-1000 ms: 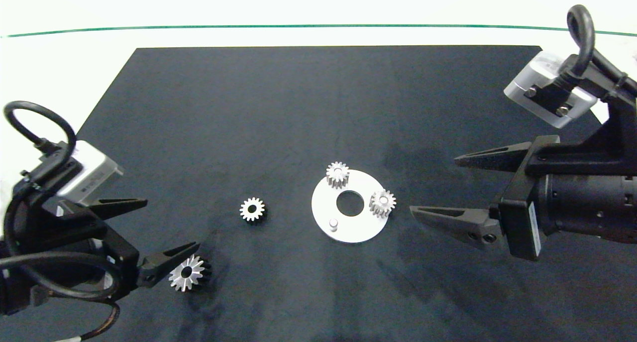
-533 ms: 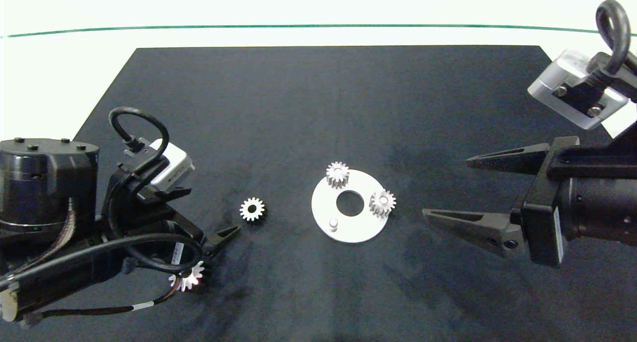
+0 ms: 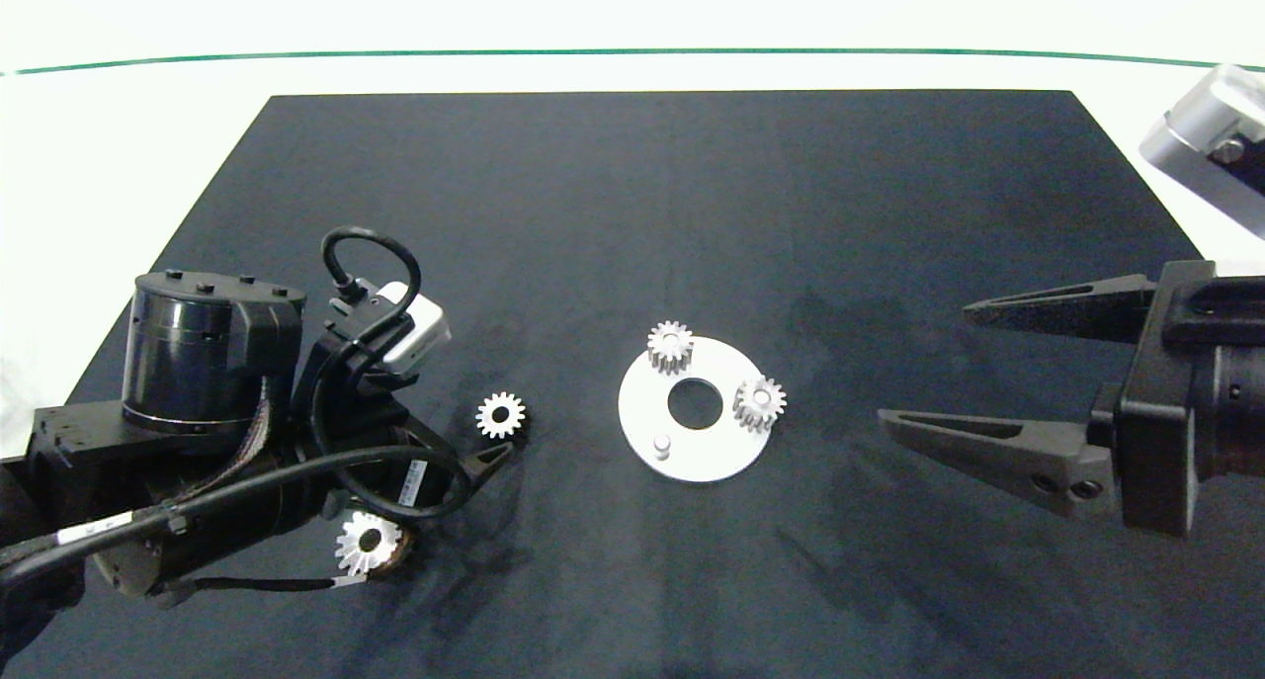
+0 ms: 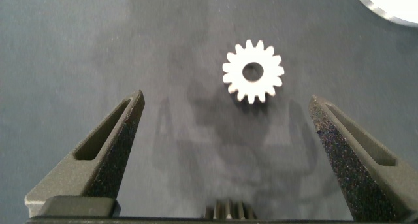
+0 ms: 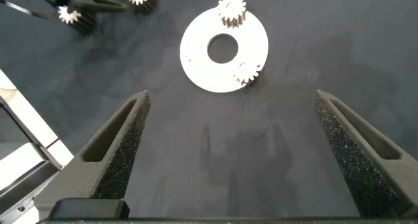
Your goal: Remove an incorrectly installed larger gear and replace it with the correct smaller gear
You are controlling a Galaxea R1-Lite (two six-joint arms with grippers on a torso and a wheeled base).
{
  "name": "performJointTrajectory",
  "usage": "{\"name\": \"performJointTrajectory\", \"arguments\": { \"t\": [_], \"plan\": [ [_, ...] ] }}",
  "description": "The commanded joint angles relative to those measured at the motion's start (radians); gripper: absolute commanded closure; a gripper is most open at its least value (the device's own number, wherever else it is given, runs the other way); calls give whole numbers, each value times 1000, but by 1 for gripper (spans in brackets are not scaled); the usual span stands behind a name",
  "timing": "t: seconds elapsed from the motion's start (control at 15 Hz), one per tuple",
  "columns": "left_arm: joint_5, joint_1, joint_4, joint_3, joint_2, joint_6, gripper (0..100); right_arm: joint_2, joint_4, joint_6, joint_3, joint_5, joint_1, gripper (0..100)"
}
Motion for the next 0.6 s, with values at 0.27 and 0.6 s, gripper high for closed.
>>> {"name": "performJointTrajectory", "arguments": {
  "t": [0.27,0.6],
  "plan": [
    [9,-20,-36,-7,87,-1,0,-30,26,-1,3,1,0,0],
    [23,-21,-73,-22,139,-3,0,-32,26,-1,3,1,0,0]
  ]
}}
